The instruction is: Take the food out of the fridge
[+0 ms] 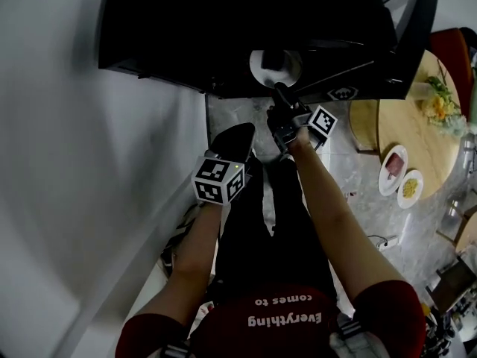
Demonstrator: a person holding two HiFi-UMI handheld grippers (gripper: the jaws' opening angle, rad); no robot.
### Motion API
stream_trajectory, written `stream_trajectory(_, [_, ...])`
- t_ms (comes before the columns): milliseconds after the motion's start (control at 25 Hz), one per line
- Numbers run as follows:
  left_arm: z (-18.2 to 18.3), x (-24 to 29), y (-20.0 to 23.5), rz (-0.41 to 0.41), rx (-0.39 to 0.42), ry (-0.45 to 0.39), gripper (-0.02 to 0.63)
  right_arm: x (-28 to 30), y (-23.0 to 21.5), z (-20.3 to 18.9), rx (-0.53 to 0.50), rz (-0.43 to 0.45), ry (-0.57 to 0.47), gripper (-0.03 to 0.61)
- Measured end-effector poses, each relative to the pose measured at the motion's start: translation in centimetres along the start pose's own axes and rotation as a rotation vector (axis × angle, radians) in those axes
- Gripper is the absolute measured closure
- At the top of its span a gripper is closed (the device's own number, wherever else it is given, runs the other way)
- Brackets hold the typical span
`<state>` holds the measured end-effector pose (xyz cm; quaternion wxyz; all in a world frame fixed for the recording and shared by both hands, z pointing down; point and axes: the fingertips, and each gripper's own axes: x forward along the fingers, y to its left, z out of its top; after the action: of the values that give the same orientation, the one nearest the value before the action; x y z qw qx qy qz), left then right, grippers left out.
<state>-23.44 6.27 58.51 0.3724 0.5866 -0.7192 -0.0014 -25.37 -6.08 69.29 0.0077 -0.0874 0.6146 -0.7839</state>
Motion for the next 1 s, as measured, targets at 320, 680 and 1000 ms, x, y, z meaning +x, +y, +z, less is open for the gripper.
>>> stream_trajectory(320, [-2.0, -0.3, 0.9, 0.013, -0.012, 0.04, 0.615, 2.0, -1.6, 1.5, 0.007, -0.056, -0.052, 0.364])
stream_trajectory(680, [-1.2, 0.6, -0.1, -0.019, -0.008, 0.028, 0.615, 2.2, -0.1, 1.6, -0.025, -0.045, -0.079, 0.542])
stream_trajectory(1000, [-0.8, 0.4, -0.8, -0.039, 0.007, 0.025, 0.615, 0.8, 0.2, 0.1, -0.008, -0.053, -0.047, 0.548])
